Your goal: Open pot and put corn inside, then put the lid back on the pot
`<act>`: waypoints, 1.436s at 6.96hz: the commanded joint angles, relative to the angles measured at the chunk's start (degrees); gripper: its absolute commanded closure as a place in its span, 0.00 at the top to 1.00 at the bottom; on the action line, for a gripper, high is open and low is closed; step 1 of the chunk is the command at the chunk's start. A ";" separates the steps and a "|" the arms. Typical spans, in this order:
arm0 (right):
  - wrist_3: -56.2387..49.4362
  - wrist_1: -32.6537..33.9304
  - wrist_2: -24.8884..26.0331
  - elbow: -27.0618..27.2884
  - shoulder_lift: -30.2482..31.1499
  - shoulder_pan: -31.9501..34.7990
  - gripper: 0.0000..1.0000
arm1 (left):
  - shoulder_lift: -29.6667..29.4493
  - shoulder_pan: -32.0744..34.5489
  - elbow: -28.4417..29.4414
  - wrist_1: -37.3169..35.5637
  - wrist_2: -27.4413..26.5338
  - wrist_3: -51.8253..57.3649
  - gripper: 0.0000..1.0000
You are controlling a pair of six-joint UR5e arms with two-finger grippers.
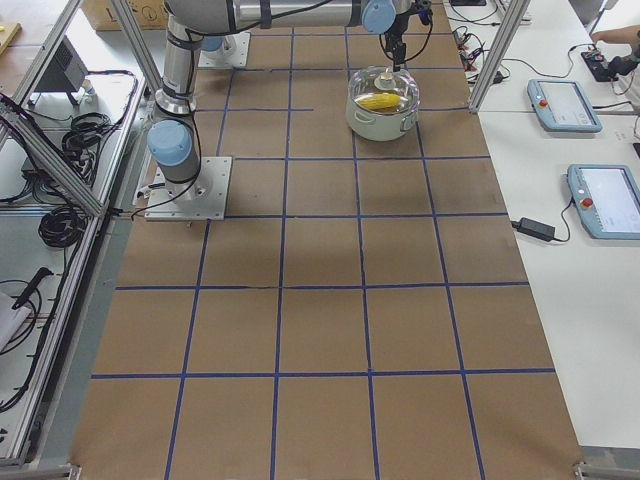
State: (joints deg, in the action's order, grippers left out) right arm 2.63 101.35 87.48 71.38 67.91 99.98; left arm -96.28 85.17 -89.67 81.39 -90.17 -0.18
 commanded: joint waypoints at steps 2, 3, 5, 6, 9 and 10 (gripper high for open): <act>-0.96 -7.81 -0.21 0.78 6.25 -5.83 1.00 | 0.39 0.00 -0.06 0.00 0.00 0.00 1.00; -1.05 -7.83 -0.82 2.08 7.31 -6.54 1.00 | 0.22 0.09 -0.15 0.00 -0.09 0.00 1.00; -1.05 -7.57 -0.91 4.90 10.29 -6.55 1.00 | 0.30 0.09 -0.14 0.44 -0.09 0.00 1.00; -1.05 -6.96 -1.00 7.26 11.79 -6.55 0.99 | 0.30 0.09 -0.15 0.44 -0.18 0.00 1.00; -3.85 -6.95 -1.00 13.50 18.29 -6.55 0.99 | -0.13 -0.17 -0.15 0.53 -0.18 0.09 1.00; -3.69 -6.52 -1.08 16.13 19.70 -6.64 0.99 | -0.48 -0.09 -0.15 0.53 -0.18 0.09 1.00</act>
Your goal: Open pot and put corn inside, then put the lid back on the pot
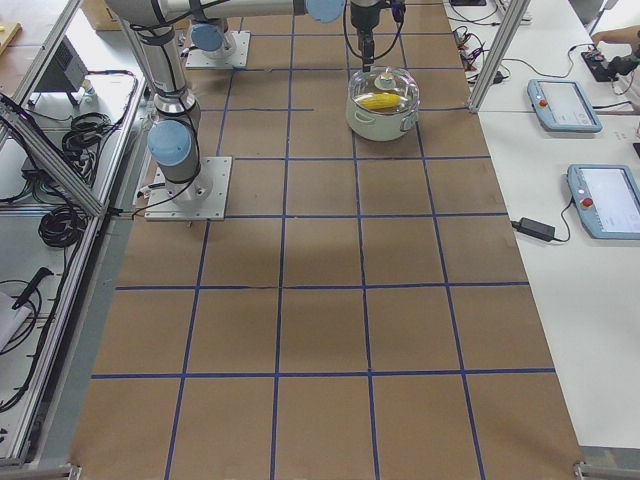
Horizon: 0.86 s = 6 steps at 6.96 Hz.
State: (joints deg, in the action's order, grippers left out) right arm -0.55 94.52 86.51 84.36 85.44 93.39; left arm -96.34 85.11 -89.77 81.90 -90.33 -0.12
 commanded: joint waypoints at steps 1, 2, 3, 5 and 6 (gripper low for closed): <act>-0.86 1.10 -0.28 3.79 2.36 0.12 0.97 | -0.16 -0.03 -0.06 0.01 -0.02 0.03 1.00; -0.60 3.45 -0.37 3.79 2.11 0.30 0.97 | -0.33 0.06 -0.06 0.01 -0.02 0.03 1.00; -0.34 3.57 -0.29 3.44 2.19 0.30 0.99 | -0.08 0.06 -0.06 0.10 -0.02 0.03 1.00; -0.33 3.48 -0.20 3.87 2.10 0.30 0.99 | -0.16 0.06 -0.14 1.42 -0.11 -0.06 1.00; -0.33 3.48 -0.20 3.79 2.02 0.30 0.99 | -0.51 -0.03 -0.06 1.33 -0.11 -0.06 1.00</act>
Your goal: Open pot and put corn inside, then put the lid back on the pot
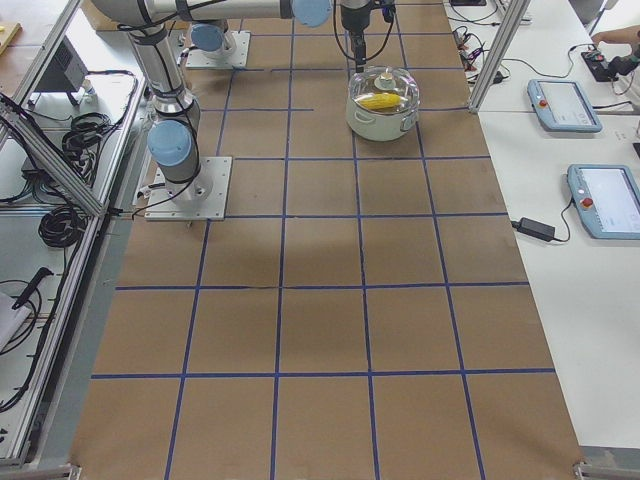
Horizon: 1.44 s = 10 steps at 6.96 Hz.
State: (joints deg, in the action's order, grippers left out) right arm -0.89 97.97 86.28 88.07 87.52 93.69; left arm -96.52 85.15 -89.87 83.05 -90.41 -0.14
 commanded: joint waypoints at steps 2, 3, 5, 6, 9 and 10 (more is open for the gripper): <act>-0.16 0.29 0.03 -0.27 -0.07 0.09 0.99 | -0.34 -0.16 0.04 0.10 -0.03 -0.03 1.00; -0.16 0.20 0.12 0.26 -0.07 0.09 0.99 | -0.34 -0.16 0.04 -0.08 -0.03 0.06 1.00; -0.34 1.07 0.29 1.23 -0.15 0.09 0.99 | 0.45 0.01 0.13 0.45 -0.12 -0.03 1.00; -0.34 0.90 0.21 1.49 0.19 0.09 0.99 | 0.37 0.01 0.13 0.54 -0.12 -0.03 1.00; -0.60 2.56 0.55 3.08 0.90 -0.17 1.00 | 0.01 -0.07 0.30 0.36 -0.12 -0.03 1.00; -0.52 2.66 0.82 1.86 0.99 -0.26 1.00 | 0.01 -0.07 0.48 0.36 -0.12 -0.03 1.00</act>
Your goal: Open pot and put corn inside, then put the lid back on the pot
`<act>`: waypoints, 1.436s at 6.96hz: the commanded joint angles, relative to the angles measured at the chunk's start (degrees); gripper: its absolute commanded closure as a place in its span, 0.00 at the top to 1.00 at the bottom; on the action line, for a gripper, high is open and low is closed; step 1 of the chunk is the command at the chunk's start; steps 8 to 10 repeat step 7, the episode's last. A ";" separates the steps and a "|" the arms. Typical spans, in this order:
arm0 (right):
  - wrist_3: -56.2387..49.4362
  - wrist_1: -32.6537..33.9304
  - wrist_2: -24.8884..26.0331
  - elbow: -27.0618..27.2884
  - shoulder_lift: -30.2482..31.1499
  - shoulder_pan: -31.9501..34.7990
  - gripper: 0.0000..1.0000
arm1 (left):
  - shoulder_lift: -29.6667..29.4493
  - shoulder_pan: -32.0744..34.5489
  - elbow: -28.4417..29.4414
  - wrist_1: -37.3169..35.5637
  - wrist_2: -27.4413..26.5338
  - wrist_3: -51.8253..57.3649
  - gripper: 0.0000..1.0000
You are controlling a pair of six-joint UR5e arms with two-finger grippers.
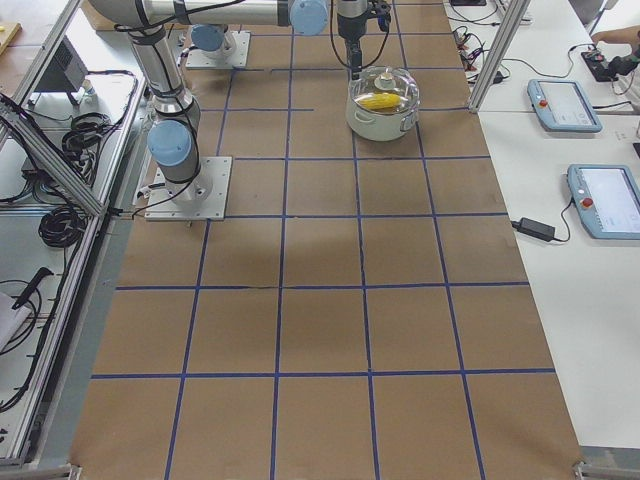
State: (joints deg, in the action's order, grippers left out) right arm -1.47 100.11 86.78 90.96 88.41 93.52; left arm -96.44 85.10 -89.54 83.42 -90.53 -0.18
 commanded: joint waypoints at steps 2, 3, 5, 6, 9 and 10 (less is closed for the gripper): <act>0.06 -1.22 0.32 -3.32 0.18 -0.09 1.00 | -0.24 -0.03 -0.02 -0.01 0.00 0.00 1.00; 0.06 -2.02 0.32 -4.29 0.18 -0.09 1.00 | -0.32 -0.03 0.07 -0.10 0.00 0.00 1.00; 0.15 -2.64 0.32 -4.47 0.09 -0.09 1.00 | -0.59 -0.03 1.46 -0.01 0.00 0.00 1.00; 0.06 -2.64 0.41 -4.39 0.09 -0.09 1.00 | -0.15 0.06 1.74 -0.01 0.00 0.00 1.00; 0.06 -2.64 0.41 -4.12 0.18 -0.09 1.00 | 0.90 0.24 2.09 0.07 0.00 -0.09 1.00; 0.06 -2.64 0.41 -4.12 0.18 -0.09 1.00 | 0.90 0.24 2.09 0.07 0.00 -0.09 1.00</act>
